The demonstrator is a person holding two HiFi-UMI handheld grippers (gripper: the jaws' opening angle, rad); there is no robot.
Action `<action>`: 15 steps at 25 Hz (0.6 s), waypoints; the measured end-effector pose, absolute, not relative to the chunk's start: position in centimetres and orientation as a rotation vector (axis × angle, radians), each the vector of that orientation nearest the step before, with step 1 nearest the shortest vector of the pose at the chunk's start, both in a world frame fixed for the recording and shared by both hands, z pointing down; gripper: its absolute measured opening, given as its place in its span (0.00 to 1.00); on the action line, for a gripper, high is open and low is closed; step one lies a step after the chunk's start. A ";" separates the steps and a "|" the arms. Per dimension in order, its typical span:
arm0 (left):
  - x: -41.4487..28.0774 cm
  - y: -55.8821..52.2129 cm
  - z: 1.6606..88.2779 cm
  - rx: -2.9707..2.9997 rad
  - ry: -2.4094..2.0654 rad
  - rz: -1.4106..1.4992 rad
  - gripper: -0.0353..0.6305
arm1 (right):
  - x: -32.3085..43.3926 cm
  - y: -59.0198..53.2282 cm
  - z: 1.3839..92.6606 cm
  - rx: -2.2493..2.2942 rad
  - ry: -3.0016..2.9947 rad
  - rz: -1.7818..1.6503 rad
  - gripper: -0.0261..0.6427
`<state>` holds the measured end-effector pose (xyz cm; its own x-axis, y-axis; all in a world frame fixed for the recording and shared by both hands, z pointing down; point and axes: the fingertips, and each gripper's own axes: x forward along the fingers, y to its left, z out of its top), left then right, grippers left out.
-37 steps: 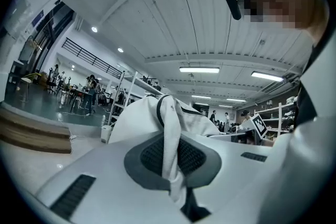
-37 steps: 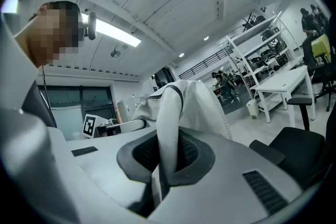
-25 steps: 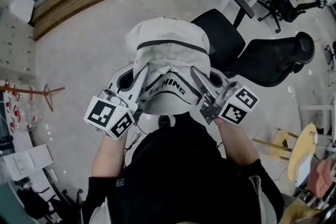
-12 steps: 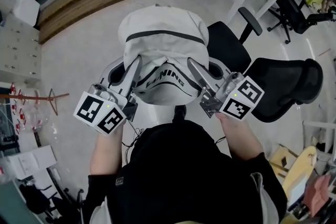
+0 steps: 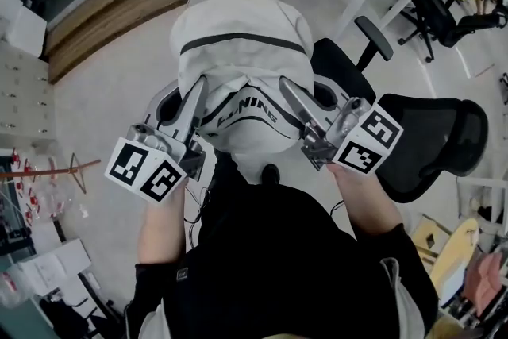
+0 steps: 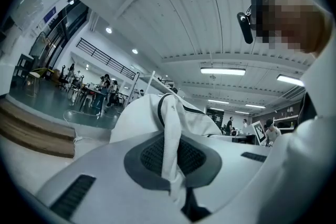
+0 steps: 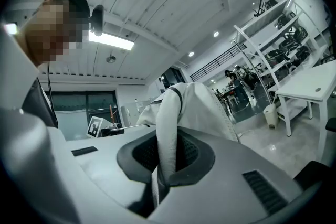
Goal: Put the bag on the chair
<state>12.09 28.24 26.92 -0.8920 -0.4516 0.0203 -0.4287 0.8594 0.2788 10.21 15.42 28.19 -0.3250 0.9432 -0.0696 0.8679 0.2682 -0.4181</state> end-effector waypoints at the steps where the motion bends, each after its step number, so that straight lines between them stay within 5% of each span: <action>1: 11.6 28.6 27.7 0.705 -2.935 -0.440 0.08 | 9.9 15.7 28.8 -1.688 -2.333 0.581 0.09; 15: -0.9 41.2 27.3 0.999 -2.820 -0.447 0.08 | -0.4 28.4 29.1 -1.418 -2.471 0.649 0.09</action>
